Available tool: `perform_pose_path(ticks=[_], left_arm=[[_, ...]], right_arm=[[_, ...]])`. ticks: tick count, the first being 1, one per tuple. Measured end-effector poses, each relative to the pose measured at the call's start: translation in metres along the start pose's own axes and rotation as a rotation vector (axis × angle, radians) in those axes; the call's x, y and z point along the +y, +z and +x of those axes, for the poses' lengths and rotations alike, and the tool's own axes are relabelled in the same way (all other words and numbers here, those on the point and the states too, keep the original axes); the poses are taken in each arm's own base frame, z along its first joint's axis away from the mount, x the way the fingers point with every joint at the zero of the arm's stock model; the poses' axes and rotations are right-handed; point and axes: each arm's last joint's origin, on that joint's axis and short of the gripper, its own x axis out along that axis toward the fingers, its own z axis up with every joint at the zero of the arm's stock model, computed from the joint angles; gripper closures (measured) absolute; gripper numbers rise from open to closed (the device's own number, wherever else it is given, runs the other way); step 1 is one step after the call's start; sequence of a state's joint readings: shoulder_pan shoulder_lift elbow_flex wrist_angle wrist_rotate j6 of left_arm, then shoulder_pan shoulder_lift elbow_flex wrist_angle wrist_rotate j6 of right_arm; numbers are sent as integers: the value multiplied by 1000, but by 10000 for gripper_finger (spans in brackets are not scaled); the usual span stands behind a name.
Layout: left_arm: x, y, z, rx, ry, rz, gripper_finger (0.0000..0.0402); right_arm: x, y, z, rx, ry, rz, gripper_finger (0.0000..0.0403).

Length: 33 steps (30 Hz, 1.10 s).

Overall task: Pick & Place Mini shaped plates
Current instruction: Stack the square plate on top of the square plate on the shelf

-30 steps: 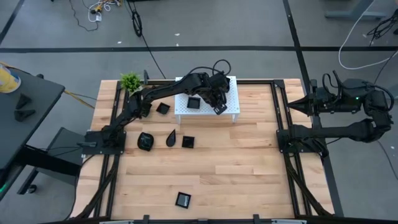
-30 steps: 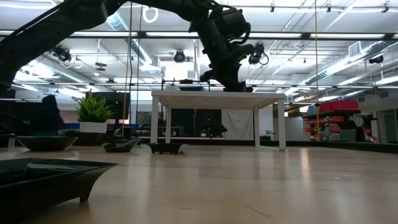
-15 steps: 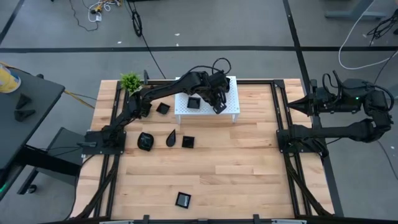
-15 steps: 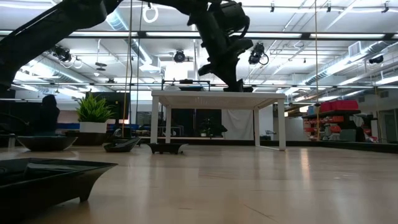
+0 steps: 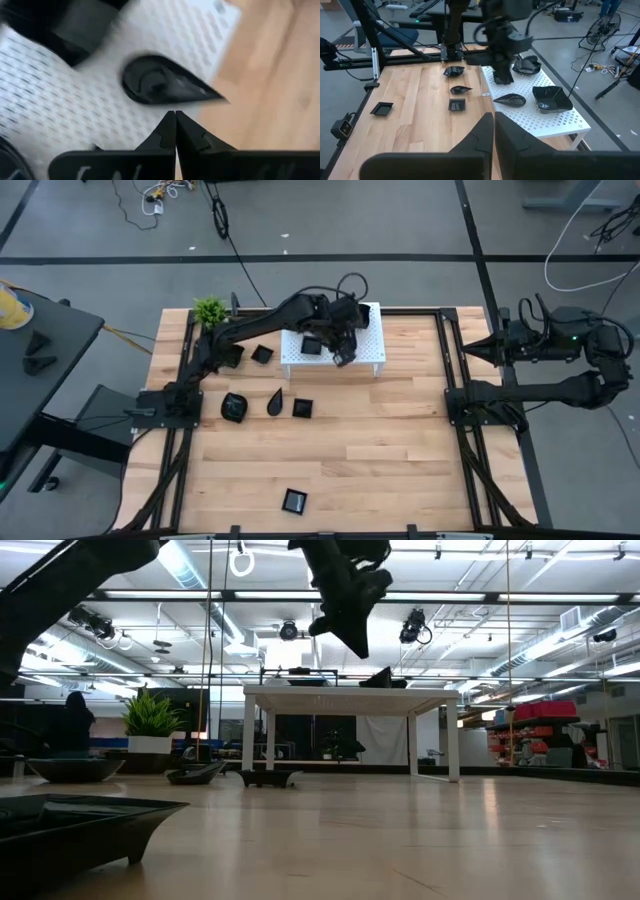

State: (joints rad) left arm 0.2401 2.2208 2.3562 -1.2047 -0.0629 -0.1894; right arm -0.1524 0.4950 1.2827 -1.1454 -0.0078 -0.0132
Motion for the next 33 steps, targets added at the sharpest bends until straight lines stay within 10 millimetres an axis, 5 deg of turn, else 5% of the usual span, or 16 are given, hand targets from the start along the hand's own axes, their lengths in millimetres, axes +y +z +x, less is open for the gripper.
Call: perform_pose_path(ticks=[13,24,33], left_arm=[[-64,-35,4,193,-159,122,399],[-68,-56,16,198,-212,42,400],[-75,-106,8,218,-246,-71,400]], right_arm=[[0,0,0,0,0,0,383],[0,0,0,0,0,0,383],[0,0,0,0,0,0,383]])
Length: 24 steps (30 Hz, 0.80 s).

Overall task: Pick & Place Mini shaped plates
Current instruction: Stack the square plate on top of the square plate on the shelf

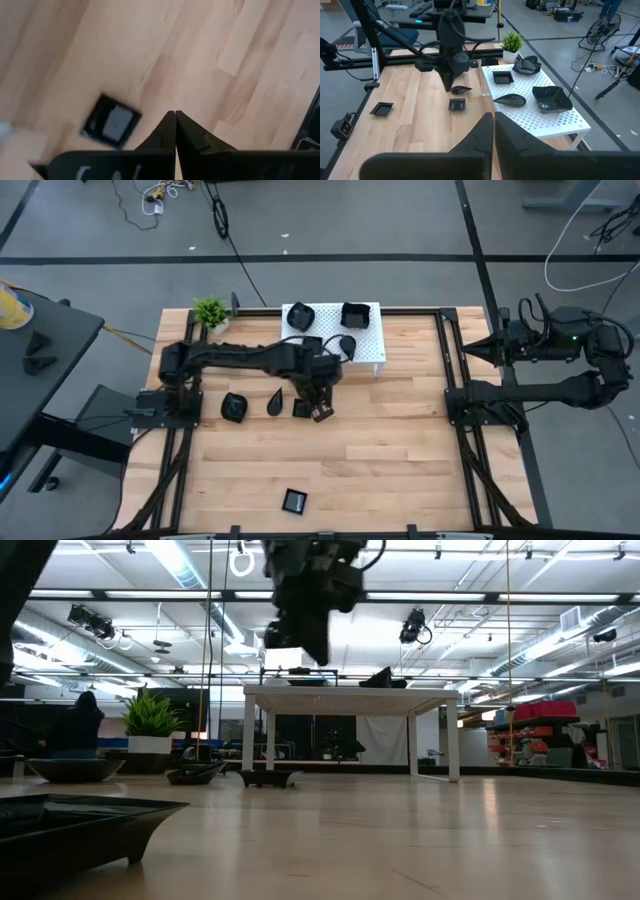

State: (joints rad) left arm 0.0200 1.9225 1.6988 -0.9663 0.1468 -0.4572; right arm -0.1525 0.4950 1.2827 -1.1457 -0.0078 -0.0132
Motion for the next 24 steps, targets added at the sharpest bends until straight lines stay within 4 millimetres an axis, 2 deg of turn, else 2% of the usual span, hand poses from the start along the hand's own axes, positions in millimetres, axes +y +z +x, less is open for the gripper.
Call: perform_pose_path(ticks=[6,14,24], left_arm=[[-2,-31,1,22,-1,-72,400],[-17,-61,-1,68,-27,-30,399],[-62,-91,-4,109,-114,22,399]], right_arm=[[0,0,0,0,0,0,383],[0,0,0,0,0,0,383],[0,0,0,0,0,0,383]])
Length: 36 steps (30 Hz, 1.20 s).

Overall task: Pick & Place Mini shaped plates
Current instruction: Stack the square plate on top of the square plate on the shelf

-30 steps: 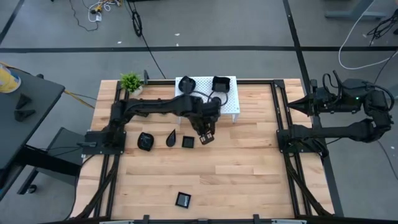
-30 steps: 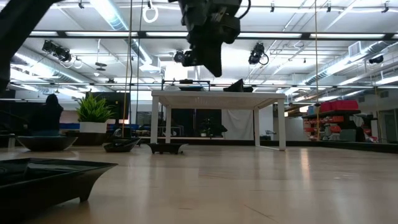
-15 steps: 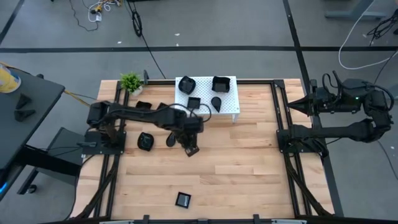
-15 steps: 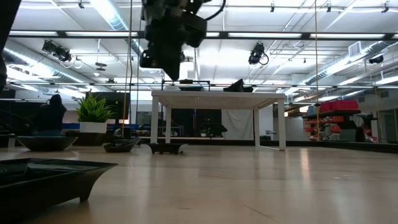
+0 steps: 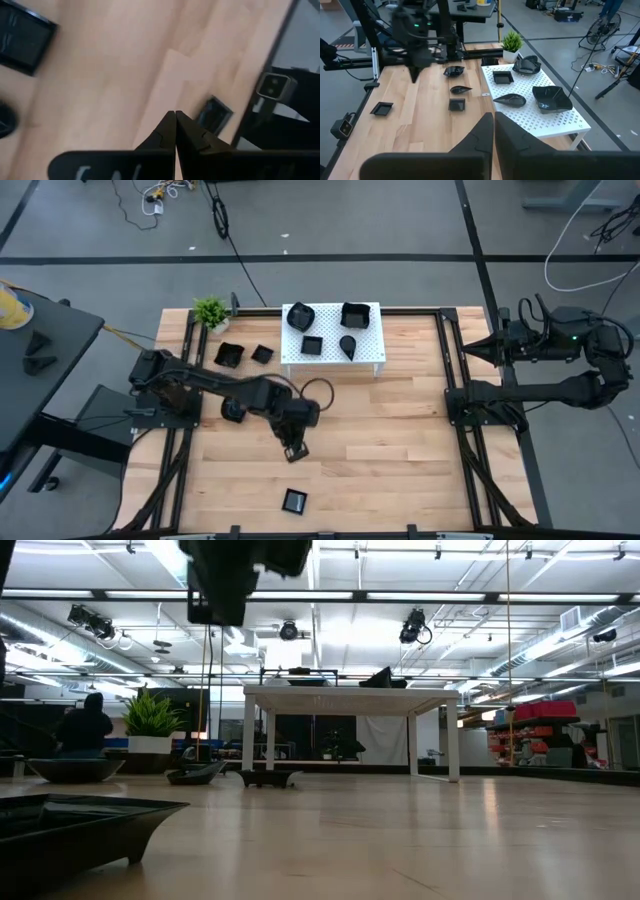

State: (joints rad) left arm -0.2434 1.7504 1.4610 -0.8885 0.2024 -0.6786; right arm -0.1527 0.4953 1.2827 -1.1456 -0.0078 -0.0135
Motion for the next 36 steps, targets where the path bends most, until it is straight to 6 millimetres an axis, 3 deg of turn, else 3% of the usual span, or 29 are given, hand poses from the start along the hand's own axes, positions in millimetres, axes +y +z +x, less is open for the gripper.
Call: perform_pose_path(ticks=[8,13,23,36], left_arm=[[-45,-38,7,6,4,113,399],[-63,-61,11,-12,28,-105,376],[-86,-90,27,-16,34,-481,278],[-108,-104,91,2,2,-602,217]], right_arm=[[0,0,0,0,0,0,383],[0,0,0,0,0,0,383],[0,0,0,0,0,0,383],[0,0,0,0,0,0,383]])
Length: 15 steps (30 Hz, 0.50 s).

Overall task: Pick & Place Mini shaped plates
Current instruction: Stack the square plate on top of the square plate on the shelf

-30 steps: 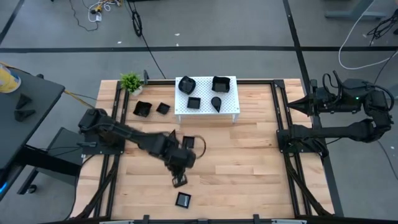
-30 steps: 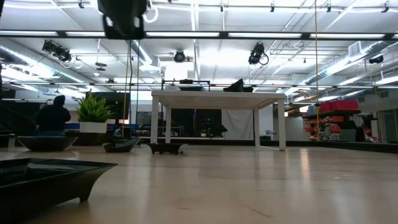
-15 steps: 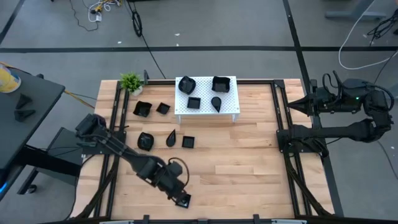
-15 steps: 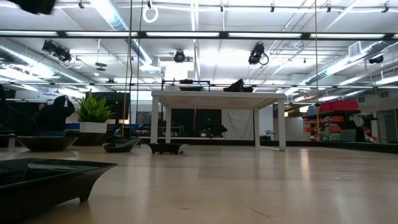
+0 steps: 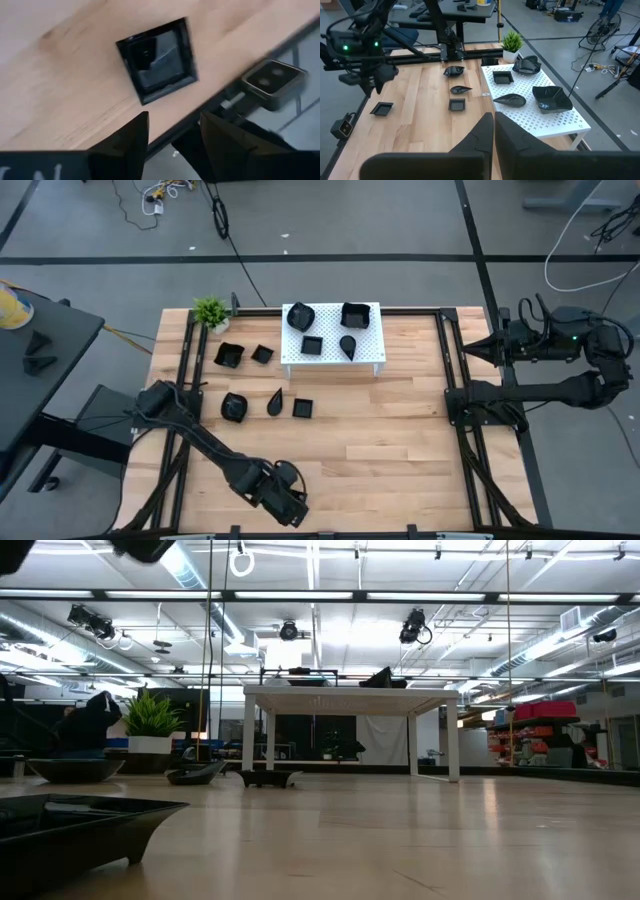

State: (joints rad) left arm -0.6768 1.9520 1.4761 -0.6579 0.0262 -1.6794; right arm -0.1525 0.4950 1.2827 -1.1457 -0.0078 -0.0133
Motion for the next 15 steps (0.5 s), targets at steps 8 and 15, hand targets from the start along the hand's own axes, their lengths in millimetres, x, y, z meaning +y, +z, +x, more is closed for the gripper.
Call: perform_pose_path(ticks=[8,15], left_arm=[[4,1,22,-13,53,-46,216],[15,6,32,-44,78,-69,218]], right_arm=[[0,0,0,0,0,0,383],[0,0,0,0,0,0,383]])
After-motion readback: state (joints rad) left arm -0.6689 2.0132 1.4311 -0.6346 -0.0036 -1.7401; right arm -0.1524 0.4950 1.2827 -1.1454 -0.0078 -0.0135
